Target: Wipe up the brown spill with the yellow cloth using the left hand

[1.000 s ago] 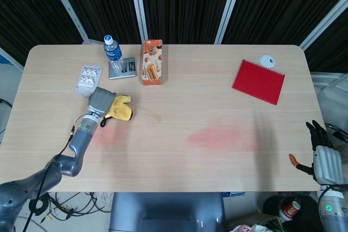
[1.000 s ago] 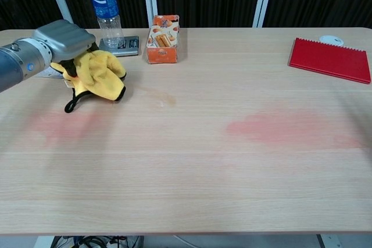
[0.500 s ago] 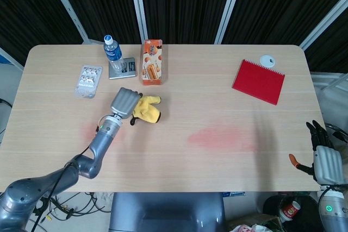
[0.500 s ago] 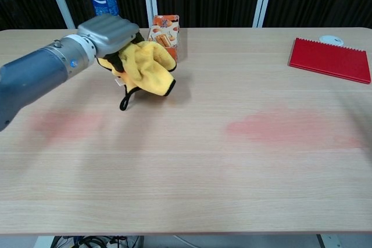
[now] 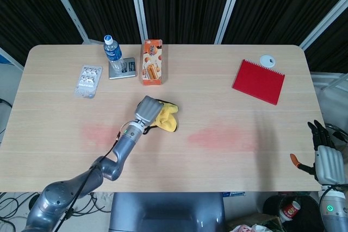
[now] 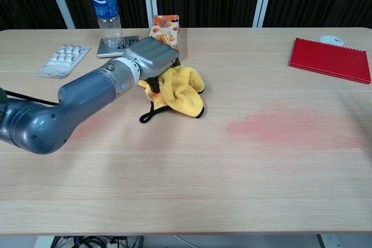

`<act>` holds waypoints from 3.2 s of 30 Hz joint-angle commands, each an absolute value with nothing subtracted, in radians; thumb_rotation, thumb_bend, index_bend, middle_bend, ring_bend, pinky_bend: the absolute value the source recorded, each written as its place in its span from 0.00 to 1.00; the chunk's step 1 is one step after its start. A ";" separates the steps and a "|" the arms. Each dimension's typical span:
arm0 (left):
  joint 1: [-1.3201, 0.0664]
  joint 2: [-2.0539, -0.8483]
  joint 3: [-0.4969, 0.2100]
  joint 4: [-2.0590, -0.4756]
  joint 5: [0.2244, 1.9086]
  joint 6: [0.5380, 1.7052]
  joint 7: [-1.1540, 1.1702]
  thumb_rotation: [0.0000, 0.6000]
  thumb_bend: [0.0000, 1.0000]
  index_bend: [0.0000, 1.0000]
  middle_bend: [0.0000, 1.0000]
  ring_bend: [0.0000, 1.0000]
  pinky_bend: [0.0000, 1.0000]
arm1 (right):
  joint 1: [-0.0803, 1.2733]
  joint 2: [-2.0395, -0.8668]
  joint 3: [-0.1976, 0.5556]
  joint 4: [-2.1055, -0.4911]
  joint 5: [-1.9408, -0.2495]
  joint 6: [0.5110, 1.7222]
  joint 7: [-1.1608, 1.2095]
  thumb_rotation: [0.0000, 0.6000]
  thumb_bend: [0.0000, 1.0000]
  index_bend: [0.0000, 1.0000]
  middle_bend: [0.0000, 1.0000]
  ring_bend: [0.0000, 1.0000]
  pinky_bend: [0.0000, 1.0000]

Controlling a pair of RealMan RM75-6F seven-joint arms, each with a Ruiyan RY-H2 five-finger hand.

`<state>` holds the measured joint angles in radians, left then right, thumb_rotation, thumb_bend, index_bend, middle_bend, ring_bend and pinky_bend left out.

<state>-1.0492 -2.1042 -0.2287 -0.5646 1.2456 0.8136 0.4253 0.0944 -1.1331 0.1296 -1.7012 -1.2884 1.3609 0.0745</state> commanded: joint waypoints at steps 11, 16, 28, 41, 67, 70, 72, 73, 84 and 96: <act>-0.988 -2.073 -0.202 -0.486 1.244 0.776 0.424 1.00 0.52 0.72 0.73 0.64 0.74 | 0.092 -1.136 0.126 -1.703 -1.302 1.370 0.075 1.00 0.17 0.01 0.00 0.00 0.19; -0.961 -2.039 -0.188 -0.474 1.253 0.781 0.431 1.00 0.52 0.72 0.73 0.64 0.74 | 0.091 -1.134 0.127 -1.705 -1.300 1.370 0.078 1.00 0.17 0.01 0.00 0.00 0.19; -0.910 -1.987 -0.196 -0.449 1.233 0.772 0.430 1.00 0.52 0.72 0.73 0.64 0.74 | 0.094 -1.134 0.129 -1.703 -1.297 1.365 0.080 1.00 0.17 0.01 0.00 0.00 0.19; -0.942 -2.056 -0.200 -0.523 1.255 0.788 0.397 1.00 0.52 0.72 0.73 0.64 0.74 | 0.093 -1.135 0.134 -1.701 -1.291 1.368 0.085 1.00 0.17 0.01 0.00 0.00 0.19; -0.882 -1.972 -0.134 -0.745 1.307 0.833 0.411 1.00 0.52 0.72 0.73 0.64 0.74 | 0.091 -1.133 0.133 -1.706 -1.294 1.369 0.088 1.00 0.17 0.01 0.00 0.00 0.19; -0.861 -1.938 -0.134 -0.734 1.294 0.834 0.414 1.00 0.52 0.72 0.73 0.64 0.74 | 0.092 -1.134 0.133 -1.706 -1.294 1.368 0.086 1.00 0.17 0.01 0.00 0.00 0.19; -0.846 -1.913 -0.134 -0.725 1.286 0.834 0.416 1.00 0.52 0.72 0.73 0.64 0.74 | 0.093 -1.134 0.132 -1.707 -1.296 1.368 0.084 1.00 0.17 0.01 0.00 0.00 0.19; -0.841 -1.904 -0.135 -0.721 1.281 0.833 0.415 1.00 0.52 0.72 0.73 0.64 0.74 | 0.093 -1.134 0.131 -1.708 -1.296 1.368 0.083 1.00 0.17 0.01 0.00 0.00 0.19; -0.831 -1.874 -0.174 -0.650 1.231 0.814 0.412 1.00 0.52 0.72 0.73 0.64 0.74 | 0.093 -1.135 0.132 -1.709 -1.298 1.371 0.079 1.00 0.17 0.01 0.00 0.00 0.19; -0.939 -2.025 -0.238 -0.534 1.196 0.774 0.437 1.00 0.52 0.71 0.73 0.64 0.74 | 0.093 -1.132 0.136 -1.706 -1.288 1.365 0.089 1.00 0.18 0.01 0.00 0.00 0.19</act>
<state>-0.9241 -2.0094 -0.2282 -0.5426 1.2000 0.7795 0.4335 0.0934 -1.1322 0.1359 -1.7062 -1.2876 1.3650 0.0885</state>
